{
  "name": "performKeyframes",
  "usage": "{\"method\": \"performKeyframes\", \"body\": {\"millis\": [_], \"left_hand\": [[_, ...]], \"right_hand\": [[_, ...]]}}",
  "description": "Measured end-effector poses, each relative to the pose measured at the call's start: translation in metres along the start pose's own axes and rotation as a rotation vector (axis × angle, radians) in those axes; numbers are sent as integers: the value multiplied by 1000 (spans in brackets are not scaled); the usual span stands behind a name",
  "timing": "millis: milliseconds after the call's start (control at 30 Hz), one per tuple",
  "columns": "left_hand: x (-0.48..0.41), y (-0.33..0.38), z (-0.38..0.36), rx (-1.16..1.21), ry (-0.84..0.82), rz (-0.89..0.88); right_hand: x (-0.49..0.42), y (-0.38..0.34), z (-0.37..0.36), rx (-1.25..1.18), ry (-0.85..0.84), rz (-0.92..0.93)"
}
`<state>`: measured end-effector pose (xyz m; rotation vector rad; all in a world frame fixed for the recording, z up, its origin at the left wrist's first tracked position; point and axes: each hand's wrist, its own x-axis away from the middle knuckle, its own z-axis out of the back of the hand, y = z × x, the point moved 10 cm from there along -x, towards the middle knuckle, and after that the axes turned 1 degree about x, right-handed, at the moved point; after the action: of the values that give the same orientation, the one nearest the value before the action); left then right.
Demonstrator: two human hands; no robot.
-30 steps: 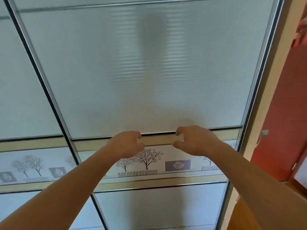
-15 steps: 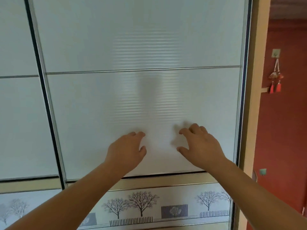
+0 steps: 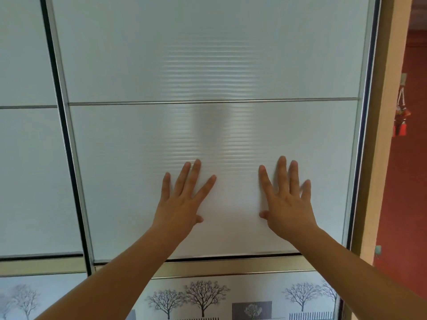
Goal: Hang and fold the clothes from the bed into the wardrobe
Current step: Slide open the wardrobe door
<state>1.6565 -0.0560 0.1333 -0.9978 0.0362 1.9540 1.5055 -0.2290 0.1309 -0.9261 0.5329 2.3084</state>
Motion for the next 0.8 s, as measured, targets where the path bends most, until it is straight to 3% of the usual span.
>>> {"method": "performKeyframes", "body": {"millis": [333,467,567,633,733,800], "left_hand": [[23,-56,-5,-42,8,29],[42,-90,-3,-57,-14,70],[60,-113,-6,-14,-39,145],[69,-123,-6,56,-56,214],[77,-131,-4,175,-70,318],[78,-129,-3,213,-77,345]], "right_hand": [[-4,-47,21,-81,-7,124],[-11,-56,59,-217,166,213],[-20,-26,90,-319,413,86],[-27,2,98,-403,479,-59],[-42,22,76,-676,358,-244],[-51,13,58,-784,239,-274]]}}
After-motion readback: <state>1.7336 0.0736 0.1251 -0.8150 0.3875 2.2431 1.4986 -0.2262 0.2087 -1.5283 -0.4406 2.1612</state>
